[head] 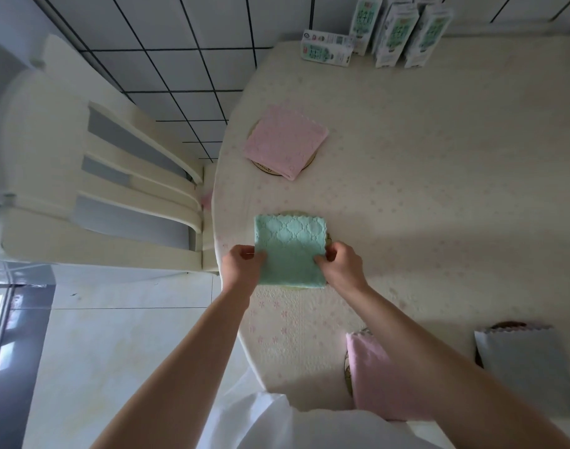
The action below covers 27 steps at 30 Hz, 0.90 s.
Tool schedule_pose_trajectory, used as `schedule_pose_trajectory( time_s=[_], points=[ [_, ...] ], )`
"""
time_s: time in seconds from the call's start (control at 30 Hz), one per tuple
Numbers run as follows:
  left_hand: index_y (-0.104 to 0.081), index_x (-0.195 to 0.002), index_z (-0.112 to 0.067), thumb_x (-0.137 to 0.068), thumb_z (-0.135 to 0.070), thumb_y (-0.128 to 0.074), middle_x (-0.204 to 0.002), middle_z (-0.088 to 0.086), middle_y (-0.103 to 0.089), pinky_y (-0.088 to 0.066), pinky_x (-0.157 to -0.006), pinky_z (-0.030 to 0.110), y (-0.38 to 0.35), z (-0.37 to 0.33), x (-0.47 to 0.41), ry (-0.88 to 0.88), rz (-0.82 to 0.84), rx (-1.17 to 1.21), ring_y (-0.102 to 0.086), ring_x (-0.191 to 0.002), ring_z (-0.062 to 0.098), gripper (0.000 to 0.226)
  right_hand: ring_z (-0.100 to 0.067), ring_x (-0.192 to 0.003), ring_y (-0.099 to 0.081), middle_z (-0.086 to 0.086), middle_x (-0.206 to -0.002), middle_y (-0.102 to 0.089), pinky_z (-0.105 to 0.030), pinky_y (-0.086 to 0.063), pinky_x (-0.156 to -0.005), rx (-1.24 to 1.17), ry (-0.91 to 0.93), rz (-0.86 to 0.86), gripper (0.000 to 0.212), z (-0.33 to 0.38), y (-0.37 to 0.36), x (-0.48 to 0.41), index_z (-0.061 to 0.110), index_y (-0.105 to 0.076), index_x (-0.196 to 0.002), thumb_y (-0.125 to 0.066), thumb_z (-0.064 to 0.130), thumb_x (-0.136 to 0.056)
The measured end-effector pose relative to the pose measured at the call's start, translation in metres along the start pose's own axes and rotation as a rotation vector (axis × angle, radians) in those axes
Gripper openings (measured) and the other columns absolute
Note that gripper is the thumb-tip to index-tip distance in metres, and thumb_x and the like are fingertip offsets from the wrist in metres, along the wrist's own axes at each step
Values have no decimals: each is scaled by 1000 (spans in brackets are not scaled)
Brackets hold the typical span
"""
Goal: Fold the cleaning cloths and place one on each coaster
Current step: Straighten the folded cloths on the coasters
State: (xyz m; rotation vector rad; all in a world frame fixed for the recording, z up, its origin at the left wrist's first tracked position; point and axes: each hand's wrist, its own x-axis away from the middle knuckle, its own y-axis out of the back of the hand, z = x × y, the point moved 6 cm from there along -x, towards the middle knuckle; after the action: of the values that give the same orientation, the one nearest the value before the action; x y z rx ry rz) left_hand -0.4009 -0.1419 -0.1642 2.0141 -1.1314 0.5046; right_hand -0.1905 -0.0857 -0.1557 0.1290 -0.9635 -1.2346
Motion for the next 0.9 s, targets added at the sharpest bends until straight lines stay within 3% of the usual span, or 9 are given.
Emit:
schedule_pose_trajectory(
  time_s=[0.1, 0.23, 0.4, 0.57, 0.77, 0.9],
  points=[
    [-63, -105, -9, -85, -20, -67, -96, 2, -65, -45, -70, 27, 3, 1, 2, -35, -27, -63, -59, -86, 19, 24, -22, -73, -59, -1, -77, -60, -30, -47, -63, 47, 17, -23, 17, -2, 1, 2, 9, -58, -88, -64, 23, -83],
    [-63, -102, -10, -85, -20, -65, -92, 0, -64, -46, -66, 25, 9, -2, 2, -101, -42, -162, -59, -82, 18, 20, -16, -65, -53, 1, -72, -56, -25, -38, -51, 102, 39, -25, 17, -2, 4, 2, 8, -56, -86, -63, 24, -83],
    [-62, -104, -10, -84, -15, -66, -90, -1, -64, -48, -74, 28, 21, -22, -9, -204, -93, -225, -60, -85, 20, 21, -17, -70, -58, 2, -78, -62, -32, -49, -63, 195, 50, -21, 12, 2, 18, -8, 14, -57, -87, -59, 26, -84],
    [-62, -105, -13, -86, -14, -61, -93, -3, -63, -43, -68, 24, 20, -68, -35, -258, -108, -218, -58, -82, 16, 20, -19, -81, -58, -1, -92, -65, -29, -48, -71, 212, 92, -79, 12, 30, 46, -45, 16, -60, -95, -55, 21, -85],
    [-62, -107, -11, -86, -8, -59, -90, 4, -68, -57, -81, 38, -10, -110, -68, -125, -23, -3, -67, -87, 22, 22, -25, -94, -60, -6, -101, -65, -30, -48, -79, 243, 149, -118, 17, 85, 71, -109, 14, -61, -99, -54, 16, -84],
    [-64, -88, -9, -82, -6, -60, -67, 1, -65, -57, -73, 31, -33, -125, -84, 58, 10, 174, -64, -69, 19, 7, -29, -103, -58, -11, -107, -64, -32, -45, -84, 301, 230, -135, 19, 122, 76, -151, 10, -61, -101, -54, 14, -84]
  ],
)
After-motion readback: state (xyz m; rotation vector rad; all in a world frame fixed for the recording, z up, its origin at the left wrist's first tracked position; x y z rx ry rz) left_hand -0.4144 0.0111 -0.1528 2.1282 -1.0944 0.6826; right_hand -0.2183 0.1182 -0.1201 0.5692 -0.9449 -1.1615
